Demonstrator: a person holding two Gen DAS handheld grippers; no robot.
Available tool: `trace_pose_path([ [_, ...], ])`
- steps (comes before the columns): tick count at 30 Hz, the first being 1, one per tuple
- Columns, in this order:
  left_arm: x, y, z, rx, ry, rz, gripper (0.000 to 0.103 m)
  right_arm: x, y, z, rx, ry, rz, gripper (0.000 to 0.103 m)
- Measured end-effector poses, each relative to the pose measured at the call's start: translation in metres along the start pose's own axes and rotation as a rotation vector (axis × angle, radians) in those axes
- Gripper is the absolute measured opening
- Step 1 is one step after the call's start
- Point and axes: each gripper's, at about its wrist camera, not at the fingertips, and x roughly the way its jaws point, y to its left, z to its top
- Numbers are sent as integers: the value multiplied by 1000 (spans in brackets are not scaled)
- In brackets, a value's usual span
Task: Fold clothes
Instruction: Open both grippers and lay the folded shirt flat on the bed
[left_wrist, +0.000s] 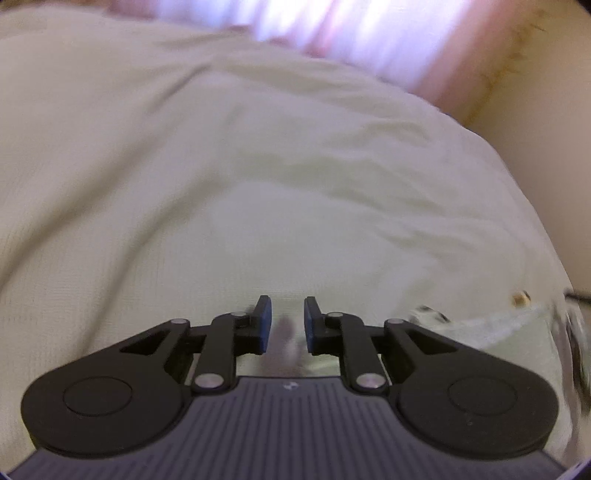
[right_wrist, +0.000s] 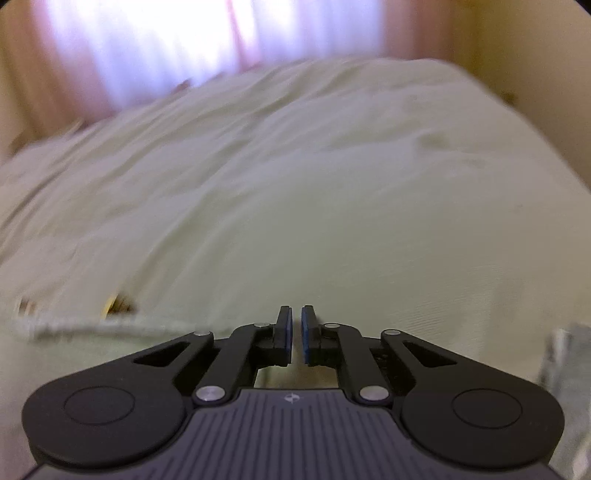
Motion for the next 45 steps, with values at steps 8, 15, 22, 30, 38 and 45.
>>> trace_pose_path([
  [8, 47, -90, -38, 344, 245, -261, 16, -16, 86, -28, -264, 92, 294, 24],
  [15, 86, -102, -24, 343, 233, -213, 16, 59, 147, -34, -437, 200, 352, 23],
  [22, 57, -62, 0, 144, 59, -34, 18, 51, 123, 5, -300, 34, 210, 26],
  [30, -18, -59, -53, 64, 31, -24, 26, -16, 99, -40, -173, 77, 253, 32],
  [38, -44, -49, -119, 9, 114, 78, 26, -35, 100, -114, -201, 274, 313, 37],
  [45, -95, -69, -131, 36, 35, 86, 26, -66, 76, -117, -187, 227, 191, 39],
])
